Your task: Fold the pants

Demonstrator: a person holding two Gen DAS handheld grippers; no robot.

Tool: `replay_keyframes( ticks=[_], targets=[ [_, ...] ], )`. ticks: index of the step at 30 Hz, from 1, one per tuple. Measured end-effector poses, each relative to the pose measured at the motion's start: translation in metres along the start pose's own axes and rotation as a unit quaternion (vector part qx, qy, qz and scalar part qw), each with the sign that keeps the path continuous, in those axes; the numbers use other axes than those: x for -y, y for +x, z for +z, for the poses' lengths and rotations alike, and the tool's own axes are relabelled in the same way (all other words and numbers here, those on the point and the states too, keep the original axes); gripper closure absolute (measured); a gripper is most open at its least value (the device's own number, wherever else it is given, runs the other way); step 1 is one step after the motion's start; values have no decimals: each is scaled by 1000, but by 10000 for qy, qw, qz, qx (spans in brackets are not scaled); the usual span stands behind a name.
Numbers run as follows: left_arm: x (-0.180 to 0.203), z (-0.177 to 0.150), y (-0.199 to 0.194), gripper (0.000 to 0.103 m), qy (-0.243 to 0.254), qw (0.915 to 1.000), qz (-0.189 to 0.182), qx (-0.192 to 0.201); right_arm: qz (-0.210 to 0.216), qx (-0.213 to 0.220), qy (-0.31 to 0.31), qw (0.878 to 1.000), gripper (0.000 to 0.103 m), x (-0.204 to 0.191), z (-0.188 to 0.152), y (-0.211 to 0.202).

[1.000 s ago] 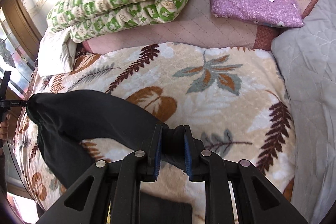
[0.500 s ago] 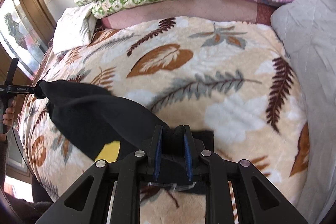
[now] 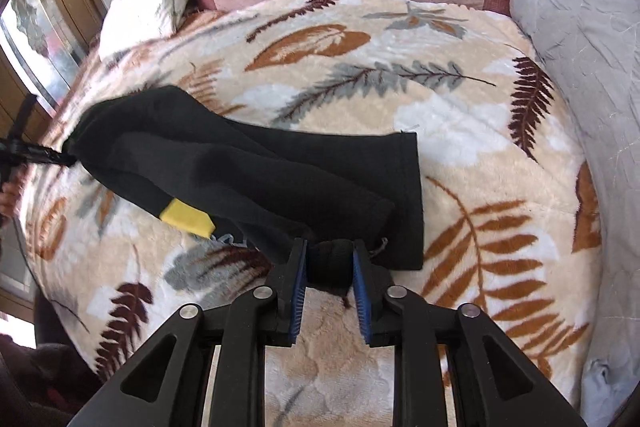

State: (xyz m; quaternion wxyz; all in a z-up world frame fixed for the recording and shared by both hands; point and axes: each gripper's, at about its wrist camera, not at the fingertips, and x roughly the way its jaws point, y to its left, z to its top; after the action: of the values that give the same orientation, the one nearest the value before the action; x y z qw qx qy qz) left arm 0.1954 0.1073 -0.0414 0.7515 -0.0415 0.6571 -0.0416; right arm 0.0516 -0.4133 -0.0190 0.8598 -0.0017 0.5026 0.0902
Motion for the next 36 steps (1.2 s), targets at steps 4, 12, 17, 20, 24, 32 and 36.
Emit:
replay_keyframes(
  ticks=[4, 12, 17, 20, 24, 32, 36],
  targets=[
    [-4, -6, -15, 71, 68, 9999, -124, 72, -327, -18, -206, 9993, 69, -5, -5, -6],
    [-3, -29, -54, 64, 572, 9978, 69, 335, -21, 318, 283, 9991, 62, 6, -9, -61],
    [15, -32, -67, 55, 665, 9966, -282, 387, 586, 622, 1669, 9823, 42, 37, -10, -77],
    [47, -28, -62, 51, 843, 9950, -333, 407, 1242, 449, 2816, 9504, 42, 58, -16, -58],
    [83, -20, -50, 51, 1022, 9938, -299, 332, 1618, 267, 3644, 9167, 42, 69, -22, -24],
    [91, 2, -28, 51, 602, 9962, -636, 40, 1526, 325, 3864, 9090, 43, 77, -7, 13],
    [92, 6, -14, 51, 387, 9961, -777, -141, 1522, 262, 3911, 9073, 43, 77, -3, 28]
  ],
)
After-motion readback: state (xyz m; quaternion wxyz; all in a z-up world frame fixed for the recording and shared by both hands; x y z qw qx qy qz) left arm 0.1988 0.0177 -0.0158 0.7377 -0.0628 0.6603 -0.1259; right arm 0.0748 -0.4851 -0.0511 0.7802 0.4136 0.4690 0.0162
